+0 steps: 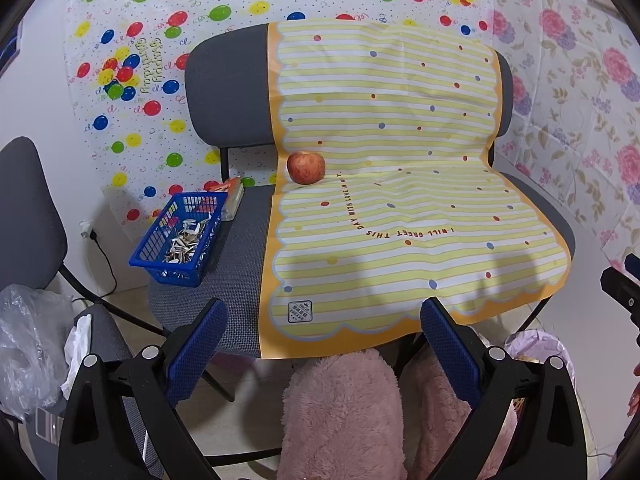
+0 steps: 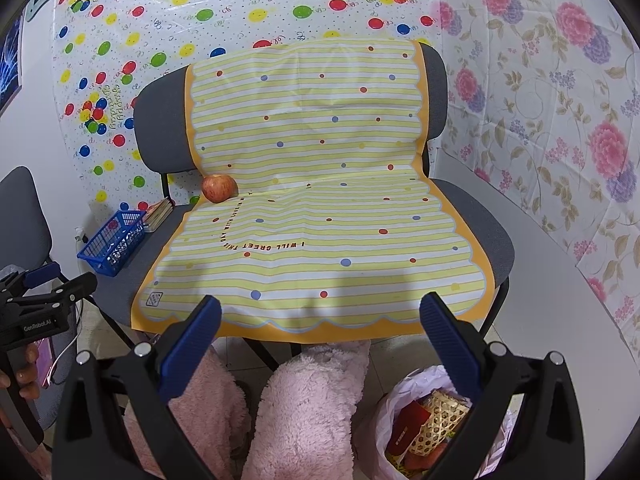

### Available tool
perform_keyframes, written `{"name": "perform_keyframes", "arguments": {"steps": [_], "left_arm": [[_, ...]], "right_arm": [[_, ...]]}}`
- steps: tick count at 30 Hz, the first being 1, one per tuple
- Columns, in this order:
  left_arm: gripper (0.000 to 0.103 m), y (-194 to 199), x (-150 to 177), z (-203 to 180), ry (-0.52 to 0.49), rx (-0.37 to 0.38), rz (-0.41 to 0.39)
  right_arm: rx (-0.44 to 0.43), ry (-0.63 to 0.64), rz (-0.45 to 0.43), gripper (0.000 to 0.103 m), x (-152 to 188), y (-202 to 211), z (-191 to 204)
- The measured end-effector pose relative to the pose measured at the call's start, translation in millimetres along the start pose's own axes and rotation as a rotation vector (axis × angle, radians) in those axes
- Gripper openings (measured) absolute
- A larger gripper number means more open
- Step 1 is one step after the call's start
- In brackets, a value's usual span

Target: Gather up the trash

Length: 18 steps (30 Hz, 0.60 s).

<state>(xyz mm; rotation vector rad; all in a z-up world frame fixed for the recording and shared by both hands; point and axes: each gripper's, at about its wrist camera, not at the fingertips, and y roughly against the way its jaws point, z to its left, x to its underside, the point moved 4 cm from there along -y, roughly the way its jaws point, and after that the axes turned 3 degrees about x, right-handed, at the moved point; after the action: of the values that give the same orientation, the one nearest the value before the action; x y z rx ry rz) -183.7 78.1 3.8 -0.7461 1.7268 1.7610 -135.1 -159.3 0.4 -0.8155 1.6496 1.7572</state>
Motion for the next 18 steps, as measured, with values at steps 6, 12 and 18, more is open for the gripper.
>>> {"name": "perform_keyframes", "arguments": {"steps": [6, 12, 18], "left_arm": [[0.096, 1.8, 0.7, -0.2, 0.003, 0.001, -0.002], [0.096, 1.2, 0.3, -0.6, 0.003, 0.002, -0.003], [0.096, -26.3, -1.4, -2.7, -0.010, 0.045, 0.003]], "right_arm": [[0.000, -0.001, 0.001, 0.097, -0.3, -0.2, 0.7], [0.000, -0.004, 0.004, 0.097, -0.1, -1.2, -1.0], [0.011, -0.012, 0.015, 0.097, -0.4, -8.3, -5.8]]}}
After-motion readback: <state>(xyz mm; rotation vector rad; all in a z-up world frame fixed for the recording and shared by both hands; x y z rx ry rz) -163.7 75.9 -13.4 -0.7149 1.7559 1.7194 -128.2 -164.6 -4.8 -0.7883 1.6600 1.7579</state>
